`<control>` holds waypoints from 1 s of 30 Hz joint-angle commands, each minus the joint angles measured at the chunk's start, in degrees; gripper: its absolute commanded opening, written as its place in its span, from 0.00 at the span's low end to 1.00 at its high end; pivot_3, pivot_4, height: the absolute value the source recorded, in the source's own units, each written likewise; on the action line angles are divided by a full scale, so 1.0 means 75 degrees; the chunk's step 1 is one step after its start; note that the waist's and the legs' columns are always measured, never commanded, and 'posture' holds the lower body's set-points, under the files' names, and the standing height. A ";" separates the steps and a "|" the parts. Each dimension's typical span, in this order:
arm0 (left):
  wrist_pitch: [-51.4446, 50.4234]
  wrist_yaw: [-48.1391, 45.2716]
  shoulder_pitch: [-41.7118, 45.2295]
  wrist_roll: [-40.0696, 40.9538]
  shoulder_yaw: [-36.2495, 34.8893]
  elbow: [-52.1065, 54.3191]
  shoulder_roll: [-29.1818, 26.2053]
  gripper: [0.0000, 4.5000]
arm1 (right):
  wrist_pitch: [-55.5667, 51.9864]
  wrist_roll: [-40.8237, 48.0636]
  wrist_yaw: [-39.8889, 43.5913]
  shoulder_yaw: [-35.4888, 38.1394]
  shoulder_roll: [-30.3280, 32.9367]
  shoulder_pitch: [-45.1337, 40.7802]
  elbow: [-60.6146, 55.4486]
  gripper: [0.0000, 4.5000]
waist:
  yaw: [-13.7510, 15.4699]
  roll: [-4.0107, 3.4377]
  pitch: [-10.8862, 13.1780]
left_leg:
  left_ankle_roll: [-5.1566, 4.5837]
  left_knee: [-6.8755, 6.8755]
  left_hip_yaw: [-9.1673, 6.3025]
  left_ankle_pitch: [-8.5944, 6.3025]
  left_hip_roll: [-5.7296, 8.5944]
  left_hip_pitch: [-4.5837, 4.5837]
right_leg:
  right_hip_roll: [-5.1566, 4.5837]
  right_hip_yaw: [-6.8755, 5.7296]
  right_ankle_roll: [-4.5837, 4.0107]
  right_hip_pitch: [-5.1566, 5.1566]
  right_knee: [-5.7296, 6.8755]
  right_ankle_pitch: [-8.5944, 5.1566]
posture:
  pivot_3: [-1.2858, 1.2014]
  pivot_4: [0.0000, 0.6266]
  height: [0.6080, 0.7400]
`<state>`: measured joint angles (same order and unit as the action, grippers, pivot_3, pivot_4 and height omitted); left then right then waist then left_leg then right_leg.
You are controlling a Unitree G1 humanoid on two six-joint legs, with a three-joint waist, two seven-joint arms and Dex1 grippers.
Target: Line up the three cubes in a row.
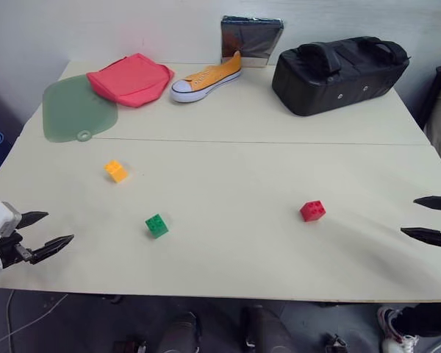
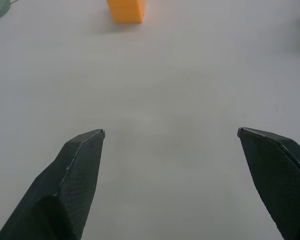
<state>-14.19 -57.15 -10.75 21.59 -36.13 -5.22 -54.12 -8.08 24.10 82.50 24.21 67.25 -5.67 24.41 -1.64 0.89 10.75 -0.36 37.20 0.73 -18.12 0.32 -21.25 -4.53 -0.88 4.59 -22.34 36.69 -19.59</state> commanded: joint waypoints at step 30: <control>-0.1517 -0.1304 0.1855 0.1530 0.1881 0.2838 -0.0933 1.00 | 0.0609 -0.0920 0.1028 -0.2636 -0.0481 -0.3528 -0.0312 1.00 | -0.0020 -0.0010 0.0006 | 0.0025 0.0005 0.0006 0.0015 0.0000 0.0001 | 0.0005 0.0008 -0.0001 -0.0011 0.0024 0.0000 | 0.52 0.24 1.00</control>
<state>-23.99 -64.13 1.07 30.36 -23.93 14.08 -59.76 -4.74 18.65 86.81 6.92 64.50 -29.24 21.01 -1.79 0.82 10.79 -0.05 37.20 0.78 -17.95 0.32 -21.24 -4.48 -0.82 4.57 -22.43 36.84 -19.60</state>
